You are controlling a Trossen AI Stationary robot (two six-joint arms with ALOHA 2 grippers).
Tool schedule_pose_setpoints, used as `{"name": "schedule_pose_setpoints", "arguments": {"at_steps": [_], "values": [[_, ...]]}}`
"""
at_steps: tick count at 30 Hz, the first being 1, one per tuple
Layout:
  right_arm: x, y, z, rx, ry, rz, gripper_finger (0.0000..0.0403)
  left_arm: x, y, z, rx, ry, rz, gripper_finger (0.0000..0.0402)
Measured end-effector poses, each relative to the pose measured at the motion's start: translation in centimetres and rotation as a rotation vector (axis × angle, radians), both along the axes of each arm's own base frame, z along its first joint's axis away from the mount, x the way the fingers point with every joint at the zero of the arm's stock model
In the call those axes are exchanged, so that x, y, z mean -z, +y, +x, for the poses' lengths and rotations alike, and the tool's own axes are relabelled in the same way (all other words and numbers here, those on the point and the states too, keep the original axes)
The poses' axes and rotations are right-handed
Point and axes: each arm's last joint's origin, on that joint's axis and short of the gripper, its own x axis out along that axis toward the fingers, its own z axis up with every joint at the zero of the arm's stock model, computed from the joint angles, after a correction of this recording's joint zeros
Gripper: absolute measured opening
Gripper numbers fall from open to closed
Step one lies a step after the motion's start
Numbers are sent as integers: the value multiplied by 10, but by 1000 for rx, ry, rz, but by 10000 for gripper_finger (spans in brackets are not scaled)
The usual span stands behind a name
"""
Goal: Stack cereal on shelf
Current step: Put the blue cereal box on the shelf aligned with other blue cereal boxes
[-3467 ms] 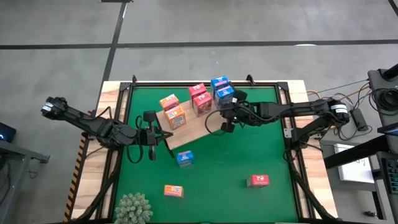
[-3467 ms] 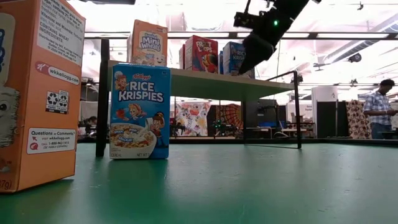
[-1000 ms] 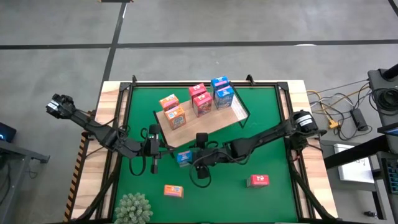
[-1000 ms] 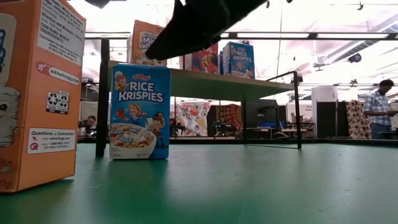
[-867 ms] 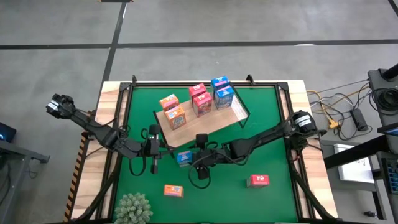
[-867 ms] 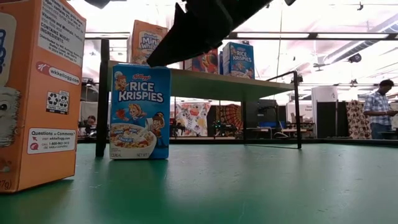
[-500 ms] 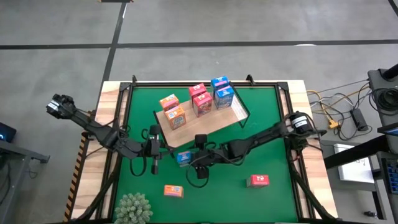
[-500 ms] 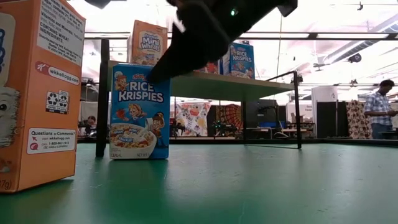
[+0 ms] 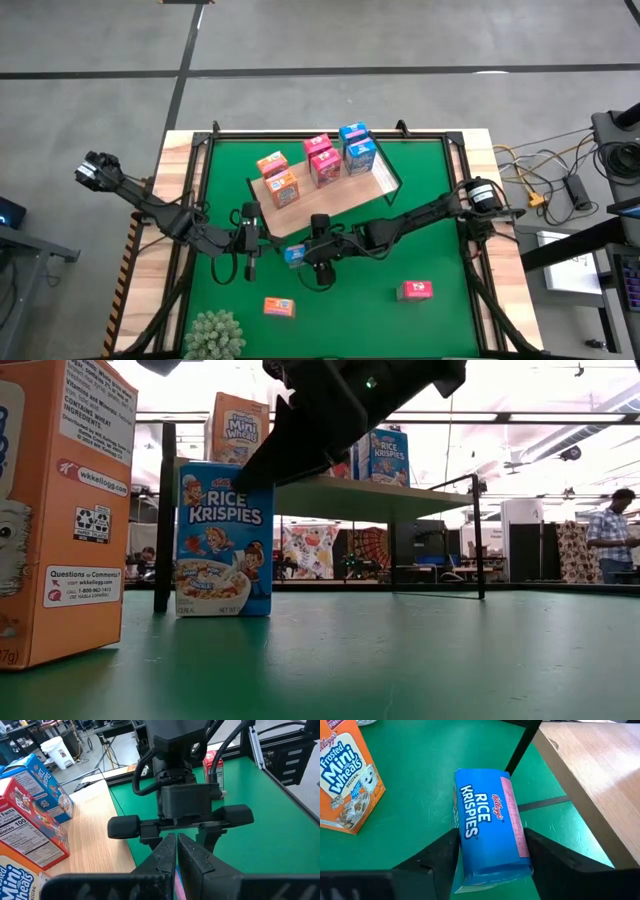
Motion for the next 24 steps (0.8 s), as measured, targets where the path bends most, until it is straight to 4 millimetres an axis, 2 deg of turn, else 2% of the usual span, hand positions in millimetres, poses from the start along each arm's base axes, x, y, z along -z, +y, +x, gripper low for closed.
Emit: {"name": "schedule_pose_setpoints", "arguments": {"at_steps": [8,14,19,24], "values": [[0,1,0,-5,1,0,140,0,0,0,1,0,2,0],[-6,0,-2,-5,55,-12,129,0,0,0,1,0,2,0],[-30,-1,-12,-39,109,26,131,0,0,0,0,0,0,0],[-62,-5,-35,-70,134,47,127,0,0,0,0,0,-1,0]]}}
